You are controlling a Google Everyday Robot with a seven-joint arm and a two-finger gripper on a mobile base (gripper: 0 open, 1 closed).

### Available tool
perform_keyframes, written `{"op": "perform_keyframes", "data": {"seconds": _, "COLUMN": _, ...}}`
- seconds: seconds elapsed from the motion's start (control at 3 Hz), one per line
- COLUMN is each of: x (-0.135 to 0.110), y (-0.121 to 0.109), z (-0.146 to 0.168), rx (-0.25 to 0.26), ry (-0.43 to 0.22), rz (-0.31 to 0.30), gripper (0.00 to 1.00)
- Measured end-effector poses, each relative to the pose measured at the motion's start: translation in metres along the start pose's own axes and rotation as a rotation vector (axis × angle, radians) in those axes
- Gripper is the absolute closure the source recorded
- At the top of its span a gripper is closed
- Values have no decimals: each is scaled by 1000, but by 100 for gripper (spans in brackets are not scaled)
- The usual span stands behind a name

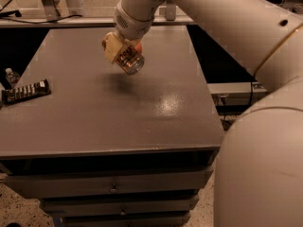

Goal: Place orange can upright

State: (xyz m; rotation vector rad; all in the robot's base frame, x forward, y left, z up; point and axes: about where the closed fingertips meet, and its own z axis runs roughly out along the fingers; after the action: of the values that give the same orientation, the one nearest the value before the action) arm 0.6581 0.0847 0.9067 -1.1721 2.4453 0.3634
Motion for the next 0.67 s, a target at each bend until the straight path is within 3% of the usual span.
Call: {"op": "perform_keyframes", "data": {"seconds": 0.67, "x": -22, "y": -5, "z": -31, "rx": -51, "ry": -295, "rz": 114, "gripper": 100}}
